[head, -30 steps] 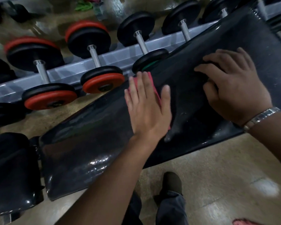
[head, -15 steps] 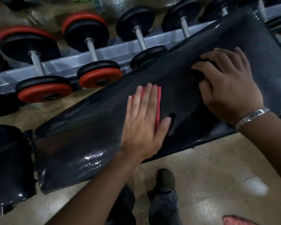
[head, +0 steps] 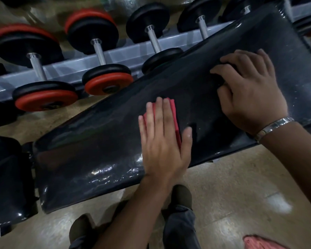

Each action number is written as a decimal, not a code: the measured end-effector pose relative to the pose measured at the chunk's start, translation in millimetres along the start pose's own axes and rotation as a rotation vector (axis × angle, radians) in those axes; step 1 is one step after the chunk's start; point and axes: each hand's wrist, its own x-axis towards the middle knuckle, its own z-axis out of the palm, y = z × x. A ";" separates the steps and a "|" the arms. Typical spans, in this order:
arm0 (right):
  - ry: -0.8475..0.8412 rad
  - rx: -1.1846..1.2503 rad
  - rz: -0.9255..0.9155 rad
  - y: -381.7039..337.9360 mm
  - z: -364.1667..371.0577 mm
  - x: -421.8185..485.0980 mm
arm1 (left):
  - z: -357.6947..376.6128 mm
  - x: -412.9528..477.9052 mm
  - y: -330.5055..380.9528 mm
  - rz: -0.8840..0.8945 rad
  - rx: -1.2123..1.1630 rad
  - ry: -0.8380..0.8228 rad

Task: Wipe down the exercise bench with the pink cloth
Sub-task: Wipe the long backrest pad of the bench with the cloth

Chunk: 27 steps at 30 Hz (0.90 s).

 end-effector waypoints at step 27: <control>0.015 0.014 0.012 -1.6 -1.2 0.5 | 6.6 47.5 52.3 -0.341 -0.034 -0.028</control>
